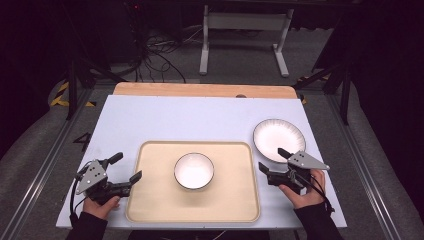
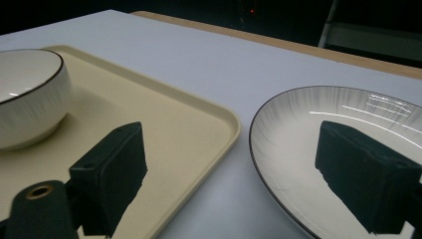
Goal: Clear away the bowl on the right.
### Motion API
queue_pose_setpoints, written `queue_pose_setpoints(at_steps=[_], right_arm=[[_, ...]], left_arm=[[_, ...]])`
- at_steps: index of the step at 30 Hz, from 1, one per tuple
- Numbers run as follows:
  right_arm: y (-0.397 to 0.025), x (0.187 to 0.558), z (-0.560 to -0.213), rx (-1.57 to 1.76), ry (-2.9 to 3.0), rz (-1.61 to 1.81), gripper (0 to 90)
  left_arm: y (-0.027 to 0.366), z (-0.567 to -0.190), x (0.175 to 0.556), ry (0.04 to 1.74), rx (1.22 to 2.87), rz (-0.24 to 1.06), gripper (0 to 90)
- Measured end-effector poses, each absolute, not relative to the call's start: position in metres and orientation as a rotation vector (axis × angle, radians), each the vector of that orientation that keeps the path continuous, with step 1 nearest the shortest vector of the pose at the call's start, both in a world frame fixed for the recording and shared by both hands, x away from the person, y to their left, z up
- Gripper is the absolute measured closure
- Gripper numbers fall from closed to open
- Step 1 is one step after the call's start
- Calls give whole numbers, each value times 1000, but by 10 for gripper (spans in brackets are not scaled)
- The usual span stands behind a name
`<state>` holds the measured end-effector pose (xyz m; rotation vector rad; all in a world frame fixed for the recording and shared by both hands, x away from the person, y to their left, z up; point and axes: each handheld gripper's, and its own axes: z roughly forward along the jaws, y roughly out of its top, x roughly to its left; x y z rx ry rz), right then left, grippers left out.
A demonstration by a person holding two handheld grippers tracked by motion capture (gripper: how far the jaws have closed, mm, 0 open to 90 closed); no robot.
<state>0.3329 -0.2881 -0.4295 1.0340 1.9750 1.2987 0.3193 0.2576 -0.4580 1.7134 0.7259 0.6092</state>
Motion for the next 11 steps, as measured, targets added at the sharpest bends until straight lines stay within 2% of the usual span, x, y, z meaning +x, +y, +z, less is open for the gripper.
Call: queue_pose_setpoints(at_steps=[11], right_arm=[[-289,329,-442,974,1978,1286,132]], left_arm=[[257,-458,319,720,1714,605,108]])
